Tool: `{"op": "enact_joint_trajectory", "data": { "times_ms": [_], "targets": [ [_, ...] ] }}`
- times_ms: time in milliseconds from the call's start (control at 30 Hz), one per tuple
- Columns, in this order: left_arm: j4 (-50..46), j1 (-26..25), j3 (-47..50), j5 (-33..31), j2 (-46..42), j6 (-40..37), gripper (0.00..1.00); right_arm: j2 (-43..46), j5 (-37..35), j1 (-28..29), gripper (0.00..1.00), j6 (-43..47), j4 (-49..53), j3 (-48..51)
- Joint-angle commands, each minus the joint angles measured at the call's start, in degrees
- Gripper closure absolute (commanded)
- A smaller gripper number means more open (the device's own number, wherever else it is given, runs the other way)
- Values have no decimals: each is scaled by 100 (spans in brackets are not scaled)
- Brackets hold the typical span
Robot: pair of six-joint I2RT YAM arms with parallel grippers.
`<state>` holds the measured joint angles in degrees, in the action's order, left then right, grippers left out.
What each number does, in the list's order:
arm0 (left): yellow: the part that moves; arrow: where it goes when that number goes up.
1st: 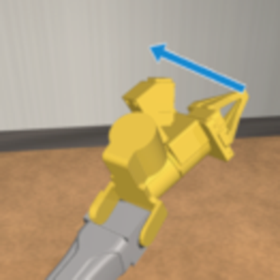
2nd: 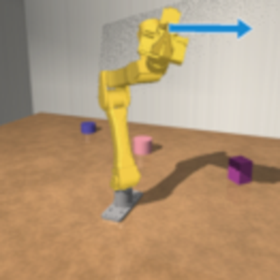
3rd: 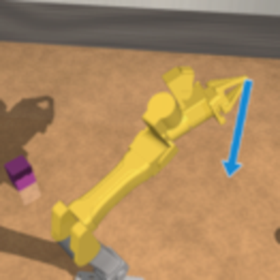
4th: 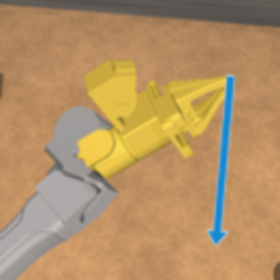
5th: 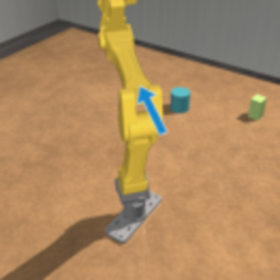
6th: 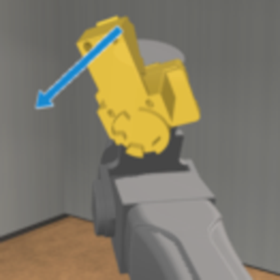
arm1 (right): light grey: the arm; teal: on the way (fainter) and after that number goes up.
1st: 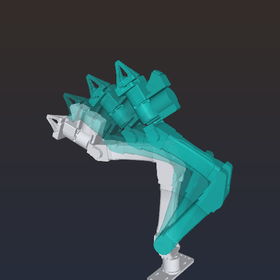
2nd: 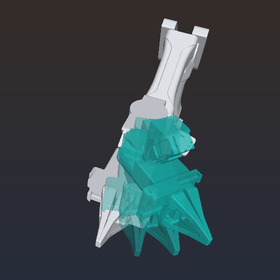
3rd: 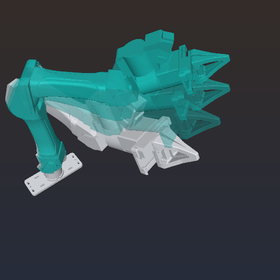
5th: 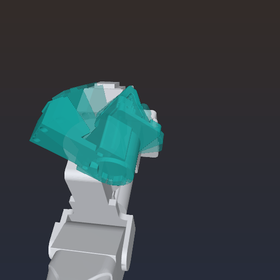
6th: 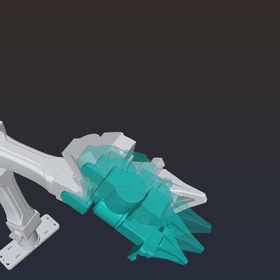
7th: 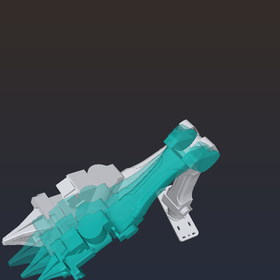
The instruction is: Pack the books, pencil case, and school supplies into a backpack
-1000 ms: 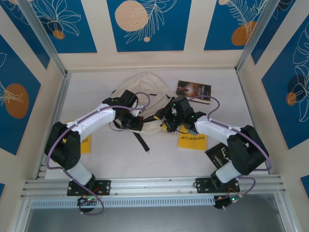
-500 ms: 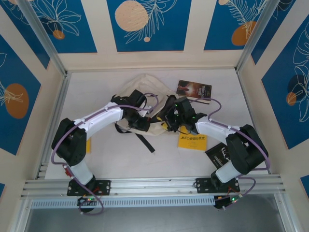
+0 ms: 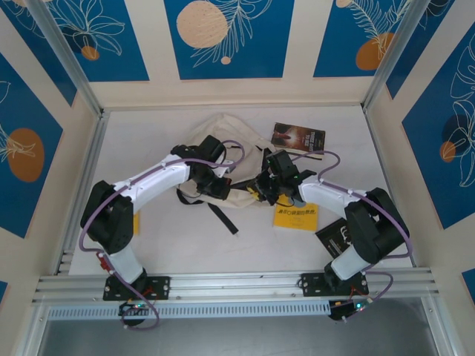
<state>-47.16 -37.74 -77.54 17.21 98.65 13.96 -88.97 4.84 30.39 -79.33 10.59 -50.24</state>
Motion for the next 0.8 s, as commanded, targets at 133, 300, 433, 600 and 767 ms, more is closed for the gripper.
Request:
{"op": "enact_joint_trajectory", "data": {
  "times_ms": [133,300,433,600,767],
  "targets": [
    [-644,181,-116,-506,-65,-340,100,-125,-1005,-42,88,372,877,-126],
    [-749,419,-27,-697,-85,-353,100,-285,-1446,-65,92,569,1146,-242],
    [-819,613,2,-715,-98,-415,100,-366,-1749,-78,93,673,1304,-335],
    [-857,822,46,-635,-70,-510,100,-381,-1899,-121,94,761,1367,-381],
    [-727,1000,55,-859,67,-259,100,-426,-1691,-99,94,912,1119,-432]
  ]
}}
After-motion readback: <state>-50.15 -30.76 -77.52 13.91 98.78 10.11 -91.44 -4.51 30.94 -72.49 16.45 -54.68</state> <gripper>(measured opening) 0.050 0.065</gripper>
